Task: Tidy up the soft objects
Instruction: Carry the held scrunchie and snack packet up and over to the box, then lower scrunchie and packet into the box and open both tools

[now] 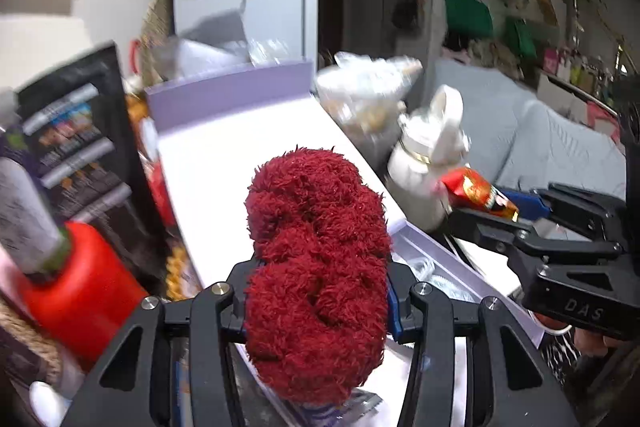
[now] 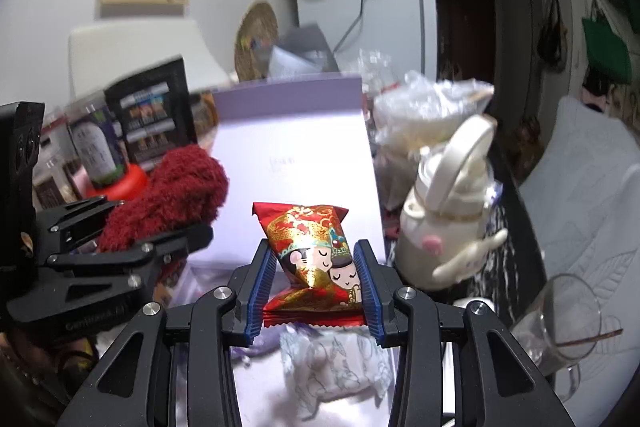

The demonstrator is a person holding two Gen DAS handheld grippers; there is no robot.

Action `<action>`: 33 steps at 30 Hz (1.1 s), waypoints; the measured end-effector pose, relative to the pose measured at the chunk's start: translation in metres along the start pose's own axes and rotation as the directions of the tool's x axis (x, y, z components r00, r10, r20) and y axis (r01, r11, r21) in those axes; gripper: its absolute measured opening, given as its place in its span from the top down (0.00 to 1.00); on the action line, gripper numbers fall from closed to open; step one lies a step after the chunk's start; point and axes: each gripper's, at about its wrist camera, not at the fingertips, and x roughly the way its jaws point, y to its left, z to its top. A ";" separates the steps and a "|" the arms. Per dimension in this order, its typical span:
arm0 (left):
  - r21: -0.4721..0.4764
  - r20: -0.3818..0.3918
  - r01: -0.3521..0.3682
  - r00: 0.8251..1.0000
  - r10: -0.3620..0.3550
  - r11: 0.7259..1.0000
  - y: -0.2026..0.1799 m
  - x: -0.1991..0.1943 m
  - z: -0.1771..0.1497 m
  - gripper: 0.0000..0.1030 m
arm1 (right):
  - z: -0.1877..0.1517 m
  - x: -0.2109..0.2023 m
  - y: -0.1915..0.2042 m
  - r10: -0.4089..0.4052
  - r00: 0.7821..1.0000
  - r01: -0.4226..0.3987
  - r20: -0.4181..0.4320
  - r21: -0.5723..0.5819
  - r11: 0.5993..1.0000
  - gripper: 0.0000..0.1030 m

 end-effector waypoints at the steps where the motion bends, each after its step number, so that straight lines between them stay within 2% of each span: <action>1: 0.007 -0.015 0.000 1.000 0.000 1.000 -0.002 0.005 -0.002 0.55 | -0.001 0.003 -0.001 -0.005 1.000 0.005 -0.006 -0.002 1.000 0.61; 4: 0.028 -0.064 0.003 0.998 -0.001 1.000 -0.011 0.019 -0.009 0.55 | -0.004 0.011 -0.005 -0.017 0.999 0.016 -0.041 -0.013 1.000 0.61; 8: 0.029 -0.127 0.042 0.991 -0.038 0.999 -0.020 0.033 -0.017 0.55 | -0.010 0.021 -0.008 -0.019 0.995 0.017 -0.093 -0.018 1.000 0.61; 15: 0.044 -0.192 0.020 0.981 -0.012 0.999 -0.023 0.054 -0.029 0.55 | -0.023 0.038 -0.010 -0.017 0.985 0.013 -0.173 -0.026 1.000 0.61; 19: 0.024 -0.241 0.041 0.970 -0.034 0.999 -0.021 0.063 -0.033 0.55 | -0.027 0.046 -0.016 0.012 0.979 -0.010 -0.203 0.012 1.000 0.61; 23: 0.013 -0.275 0.029 0.961 -0.024 1.000 -0.020 0.073 -0.037 0.55 | -0.030 0.050 -0.019 0.008 0.976 -0.003 -0.220 0.025 1.000 0.61; 26: -0.010 -0.326 0.031 0.945 -0.032 0.999 -0.017 0.083 -0.042 0.55 | -0.031 0.053 -0.020 0.009 0.973 -0.002 -0.231 0.030 1.000 0.61; 33: -0.008 -0.337 0.027 0.941 -0.028 1.000 -0.015 0.085 -0.045 0.55 | -0.036 0.064 -0.016 0.032 0.961 -0.027 -0.275 0.023 0.999 0.61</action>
